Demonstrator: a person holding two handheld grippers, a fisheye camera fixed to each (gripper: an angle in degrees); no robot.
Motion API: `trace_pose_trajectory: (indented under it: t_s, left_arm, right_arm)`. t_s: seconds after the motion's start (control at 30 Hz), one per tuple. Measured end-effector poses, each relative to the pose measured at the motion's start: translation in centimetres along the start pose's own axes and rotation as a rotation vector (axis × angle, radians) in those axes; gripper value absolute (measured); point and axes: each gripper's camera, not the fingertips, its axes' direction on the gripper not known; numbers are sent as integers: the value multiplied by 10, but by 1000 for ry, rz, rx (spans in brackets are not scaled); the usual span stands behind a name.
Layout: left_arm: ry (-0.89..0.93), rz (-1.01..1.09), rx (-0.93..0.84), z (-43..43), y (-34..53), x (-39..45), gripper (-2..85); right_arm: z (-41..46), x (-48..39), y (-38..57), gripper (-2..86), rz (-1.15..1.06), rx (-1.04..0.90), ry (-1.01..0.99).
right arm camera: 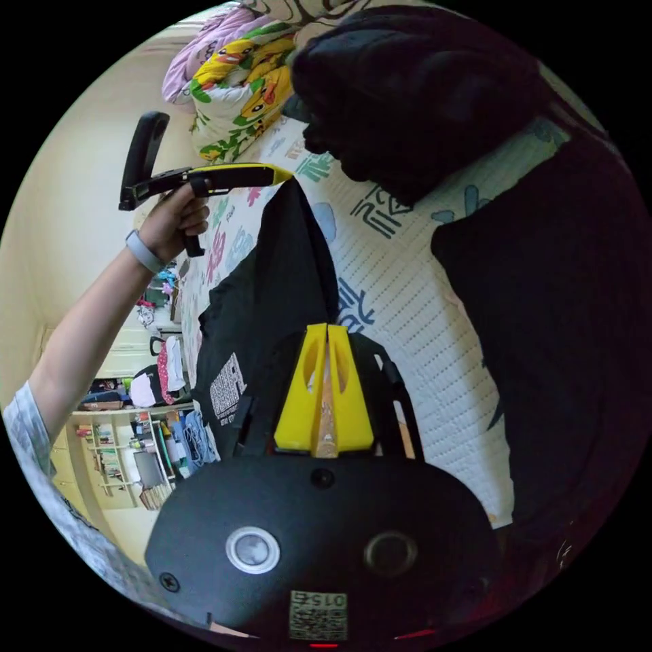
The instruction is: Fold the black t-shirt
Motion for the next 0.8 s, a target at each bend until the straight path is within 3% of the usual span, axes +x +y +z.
trace_pose_trajectory:
  t_s: [0.23,0.4,0.47,0.67,0.8]
  left_arm:
    - [30,-45,305,-85,156,-1,-8]
    - [-216,-221,317,-118,318,18,-9]
    - [-234,-304,296,-119,374,20,-9]
    - [-107,-583,269,-90,502,5,-4]
    - [164,-843,387,-58,549,-25,33]
  right_arm:
    - [-8,-95,34,-5,-269,11,-66]
    - [34,-172,64,-5,-479,-124,-75]
    - [60,-198,77,-5,-555,-189,-53]
    - [154,-244,118,-6,-660,-412,104]
    - [164,-250,116,-5,-605,-435,120]
